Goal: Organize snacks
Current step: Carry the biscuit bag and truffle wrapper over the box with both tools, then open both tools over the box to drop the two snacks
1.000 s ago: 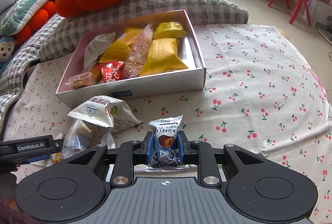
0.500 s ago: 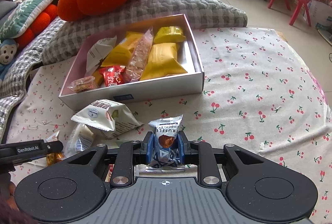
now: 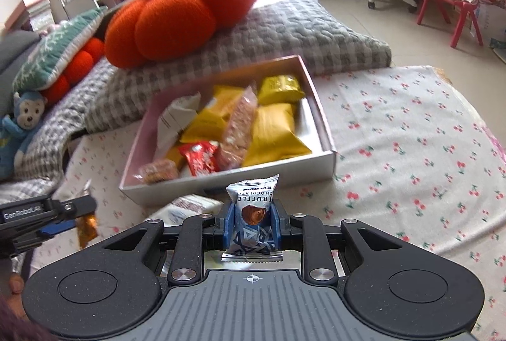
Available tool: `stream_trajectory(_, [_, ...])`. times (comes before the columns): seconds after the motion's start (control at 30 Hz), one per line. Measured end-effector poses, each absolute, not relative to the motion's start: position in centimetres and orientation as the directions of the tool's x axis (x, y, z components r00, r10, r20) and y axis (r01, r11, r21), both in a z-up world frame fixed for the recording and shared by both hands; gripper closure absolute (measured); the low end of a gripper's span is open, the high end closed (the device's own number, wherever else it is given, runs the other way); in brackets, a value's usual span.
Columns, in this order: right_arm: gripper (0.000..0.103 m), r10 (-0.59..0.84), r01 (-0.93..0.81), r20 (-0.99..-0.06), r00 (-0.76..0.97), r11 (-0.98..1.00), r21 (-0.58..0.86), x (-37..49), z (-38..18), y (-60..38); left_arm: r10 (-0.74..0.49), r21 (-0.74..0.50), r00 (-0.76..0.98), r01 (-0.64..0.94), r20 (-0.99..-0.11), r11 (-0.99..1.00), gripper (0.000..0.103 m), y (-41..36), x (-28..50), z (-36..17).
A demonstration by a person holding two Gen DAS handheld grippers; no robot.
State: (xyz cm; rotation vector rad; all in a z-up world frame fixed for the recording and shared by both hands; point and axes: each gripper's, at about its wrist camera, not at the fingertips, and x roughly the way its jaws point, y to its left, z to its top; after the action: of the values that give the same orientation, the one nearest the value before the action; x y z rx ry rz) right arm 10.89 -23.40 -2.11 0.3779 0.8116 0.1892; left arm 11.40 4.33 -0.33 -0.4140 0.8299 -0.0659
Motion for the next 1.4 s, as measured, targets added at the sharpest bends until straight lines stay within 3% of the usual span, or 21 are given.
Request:
stream_trajectory(0.23, [0.081,0.346,-0.026,-0.601,0.72,0.88,0.475,12.7,-2.0,-23.3,-0.283,-0.415,0.718,-0.009,-0.636,0.91,0.067,2.7,13.5,-0.2])
stream_trajectory(0.63, [0.081,0.414,-0.043,-0.499,0.761,0.8,0.598,15.9,-2.7,-22.4,-0.244,-0.343,0.768,0.033,-0.592,0.939,0.067,0.7,15.6,-1.5])
stream_trajectory(0.97, [0.08,0.416,-0.068,-0.462,0.783,0.796,0.602,17.4,-3.0,-21.3,-0.253,-0.358,0.79,0.045,-0.559,0.932,0.066,0.0,15.9,-2.3])
stream_trajectory(1.1, [0.075,0.412,-0.034,-0.473,0.779,0.781,0.624,17.6,-3.8,-21.8,-0.262,-0.362,0.778,0.047,-0.571,0.931,0.063,-0.1,15.9,-2.6])
stream_trajectory(1.2, [0.074,0.422,-0.024,-0.478,0.77,0.768,0.64,17.6,-4.0,-22.1,-0.254,-0.348,0.772,0.046,-0.582,0.936,0.053,-0.2,15.9,-2.7])
stream_trajectory(1.4, [0.069,0.418,-0.039,-0.496,0.761,0.792,0.609,17.2,-3.6,-21.8,-0.255,-0.336,0.77,0.057,-0.585,0.94,0.045,-0.3,15.7,-2.3])
